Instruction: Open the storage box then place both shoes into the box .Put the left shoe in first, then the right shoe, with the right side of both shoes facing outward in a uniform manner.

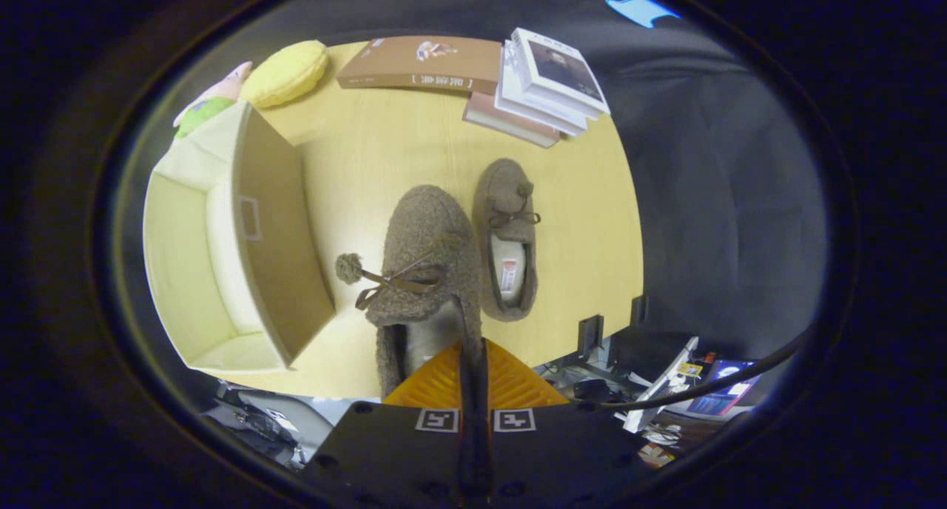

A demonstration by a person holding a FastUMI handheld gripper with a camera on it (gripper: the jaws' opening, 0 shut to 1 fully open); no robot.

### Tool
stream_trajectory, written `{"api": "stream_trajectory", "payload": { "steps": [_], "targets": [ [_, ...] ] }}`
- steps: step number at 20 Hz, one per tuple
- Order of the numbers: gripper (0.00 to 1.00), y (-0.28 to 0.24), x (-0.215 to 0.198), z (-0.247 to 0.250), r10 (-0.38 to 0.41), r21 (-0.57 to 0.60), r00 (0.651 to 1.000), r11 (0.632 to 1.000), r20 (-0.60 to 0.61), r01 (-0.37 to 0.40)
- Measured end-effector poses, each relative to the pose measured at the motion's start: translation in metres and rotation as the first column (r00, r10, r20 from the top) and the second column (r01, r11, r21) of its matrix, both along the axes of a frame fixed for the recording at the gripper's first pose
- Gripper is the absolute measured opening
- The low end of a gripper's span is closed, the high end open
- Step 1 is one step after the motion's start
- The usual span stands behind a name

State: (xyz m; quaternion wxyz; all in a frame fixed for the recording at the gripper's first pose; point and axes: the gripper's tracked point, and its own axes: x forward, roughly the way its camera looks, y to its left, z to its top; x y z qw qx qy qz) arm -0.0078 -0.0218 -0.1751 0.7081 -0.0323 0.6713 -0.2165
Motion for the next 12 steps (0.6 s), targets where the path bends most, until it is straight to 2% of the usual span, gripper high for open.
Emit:
{"api": "stream_trajectory", "payload": {
  "steps": [7,12],
  "targets": [
    [0.03,0.07,0.048,0.052,0.14,-0.039,0.984,0.99,0.112,-0.137],
    [0.04,0.122,0.075,0.056,0.253,-0.087,0.959,0.966,0.129,-0.243]
  ]
}}
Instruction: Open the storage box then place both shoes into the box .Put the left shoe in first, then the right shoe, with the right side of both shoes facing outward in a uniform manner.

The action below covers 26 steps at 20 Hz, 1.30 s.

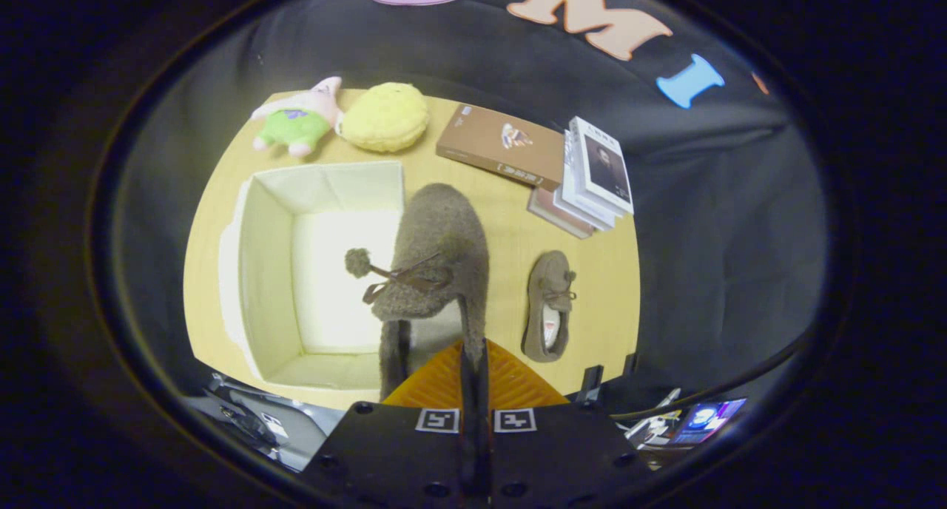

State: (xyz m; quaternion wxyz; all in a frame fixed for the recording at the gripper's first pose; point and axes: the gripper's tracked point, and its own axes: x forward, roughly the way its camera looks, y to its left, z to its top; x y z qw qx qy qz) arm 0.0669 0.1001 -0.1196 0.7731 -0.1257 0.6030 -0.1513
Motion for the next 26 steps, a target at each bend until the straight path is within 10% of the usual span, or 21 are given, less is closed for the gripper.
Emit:
{"api": "stream_trajectory", "payload": {
  "steps": [13,26],
  "targets": [
    [0.04,0.074,0.036,-0.009,0.066,-0.002,0.996,0.998,0.059,-0.065],
    [0.03,0.145,0.056,-0.157,0.114,0.259,0.993,0.959,0.019,-0.115]
  ]
}}
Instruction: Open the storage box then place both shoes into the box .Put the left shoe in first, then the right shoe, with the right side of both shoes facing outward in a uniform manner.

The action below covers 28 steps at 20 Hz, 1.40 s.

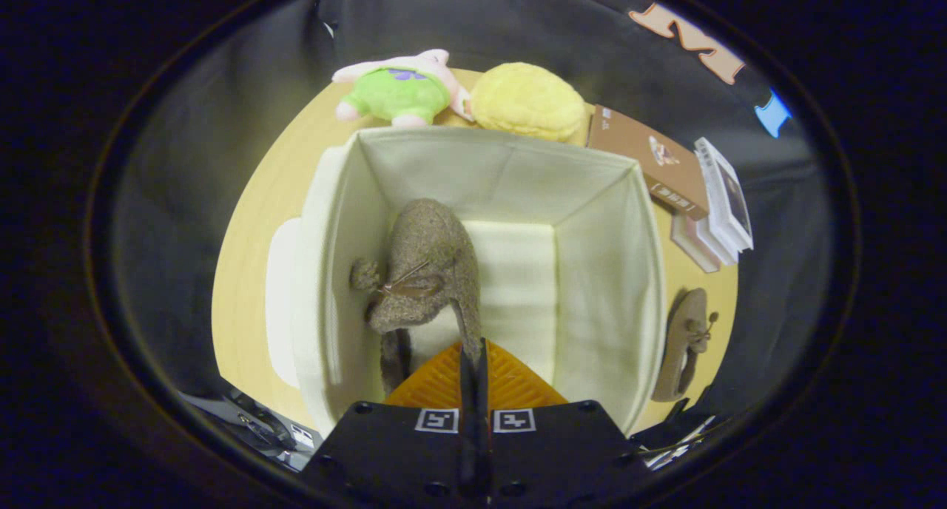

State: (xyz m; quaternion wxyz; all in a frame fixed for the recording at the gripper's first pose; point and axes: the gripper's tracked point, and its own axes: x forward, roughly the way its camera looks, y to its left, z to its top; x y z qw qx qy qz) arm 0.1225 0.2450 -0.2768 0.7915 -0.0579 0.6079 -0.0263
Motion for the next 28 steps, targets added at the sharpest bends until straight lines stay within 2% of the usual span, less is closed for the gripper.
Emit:
{"api": "stream_trajectory", "payload": {
  "steps": [5,10,15,18,21,28],
  "targets": [
    [0.04,-0.008,-0.002,-0.022,-0.089,0.068,0.996,0.994,0.022,0.088],
    [0.14,-0.009,-0.008,-0.03,-0.044,0.043,0.999,0.998,0.008,0.044],
    [0.69,-0.017,-0.027,0.003,-0.056,0.062,0.998,0.996,-0.007,0.057],
    [1.0,-0.029,-0.037,0.028,-0.11,0.088,0.994,0.99,0.005,0.11],
    [1.0,-0.058,-0.045,0.06,-0.176,0.077,0.984,0.982,0.036,0.173],
    [1.0,-0.153,-0.064,0.112,-0.269,-0.025,0.959,0.962,0.087,0.272]
  ]
}}
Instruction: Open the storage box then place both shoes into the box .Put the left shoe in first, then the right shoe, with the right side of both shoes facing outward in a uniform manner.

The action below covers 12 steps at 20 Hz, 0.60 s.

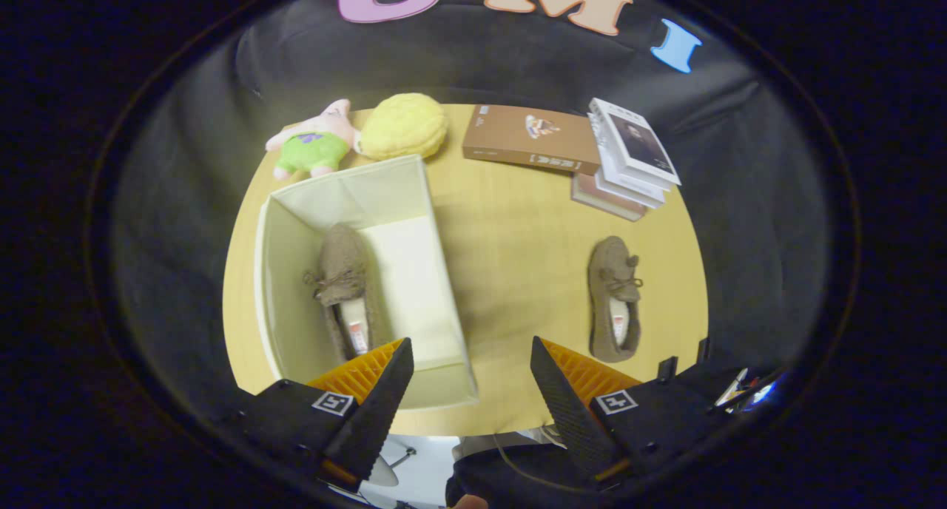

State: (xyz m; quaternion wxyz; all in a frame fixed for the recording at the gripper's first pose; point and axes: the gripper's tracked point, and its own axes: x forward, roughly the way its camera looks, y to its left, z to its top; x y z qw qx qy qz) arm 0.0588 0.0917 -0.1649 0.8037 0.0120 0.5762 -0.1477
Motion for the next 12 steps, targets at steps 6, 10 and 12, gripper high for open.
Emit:
{"api": "stream_trajectory", "payload": {
  "steps": [6,10,12],
  "targets": [
    [1.0,-0.09,-0.014,0.003,-0.086,-0.066,0.996,0.994,-0.002,0.086],
    [1.0,-0.14,-0.029,-0.011,-0.158,-0.082,0.987,0.985,-0.041,0.154],
    [0.99,-0.159,-0.035,-0.023,-0.181,-0.078,0.981,0.981,-0.067,0.176]
  ]
}}
